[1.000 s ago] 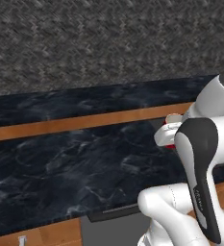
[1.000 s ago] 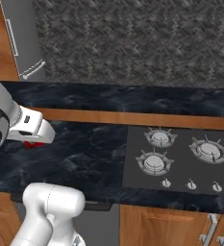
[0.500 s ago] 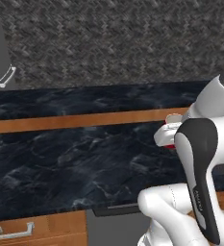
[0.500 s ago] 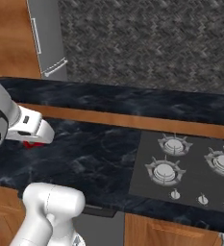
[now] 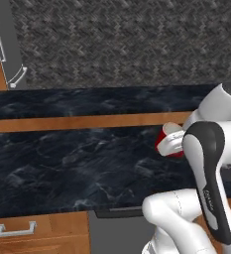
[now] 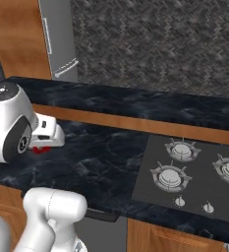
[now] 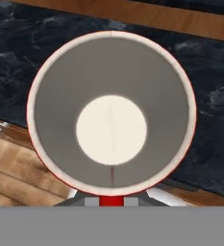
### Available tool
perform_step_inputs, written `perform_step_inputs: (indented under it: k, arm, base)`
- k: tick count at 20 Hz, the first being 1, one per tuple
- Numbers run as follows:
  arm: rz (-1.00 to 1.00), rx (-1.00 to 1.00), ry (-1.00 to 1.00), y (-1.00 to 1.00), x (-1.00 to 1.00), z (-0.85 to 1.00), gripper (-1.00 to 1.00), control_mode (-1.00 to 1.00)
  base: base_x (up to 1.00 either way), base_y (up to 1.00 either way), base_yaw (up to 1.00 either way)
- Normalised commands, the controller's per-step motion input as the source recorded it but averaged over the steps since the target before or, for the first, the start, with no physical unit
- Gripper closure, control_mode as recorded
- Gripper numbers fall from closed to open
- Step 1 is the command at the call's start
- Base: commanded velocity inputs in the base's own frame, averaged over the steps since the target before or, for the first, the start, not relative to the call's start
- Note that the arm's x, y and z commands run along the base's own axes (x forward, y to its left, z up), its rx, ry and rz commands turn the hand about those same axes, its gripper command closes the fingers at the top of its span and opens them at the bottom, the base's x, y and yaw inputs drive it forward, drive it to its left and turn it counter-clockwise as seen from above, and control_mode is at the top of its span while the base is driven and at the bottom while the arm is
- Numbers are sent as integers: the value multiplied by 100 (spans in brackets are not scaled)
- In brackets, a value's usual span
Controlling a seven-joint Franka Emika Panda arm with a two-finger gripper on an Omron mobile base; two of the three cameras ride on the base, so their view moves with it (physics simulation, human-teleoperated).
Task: Clear the mugs and bowl far away from the sink.
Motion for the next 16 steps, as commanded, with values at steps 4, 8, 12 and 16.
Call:
perform_step_inputs:
  k: [4, 8, 12, 16]
  arm:
    - [2, -1, -8, 15, 49, -29, 100, -100]
    - [-2, -1, 4, 24, 53, -28, 100, -100]
    - [-5, 0, 8, 26, 63, -24, 100, -100]
    - [-1, 0, 22, 9, 48, -11, 100, -100]
  base:
    - [0, 0, 0]
    - [0, 0, 0]
    - [0, 0, 0]
    - [0, 0, 0]
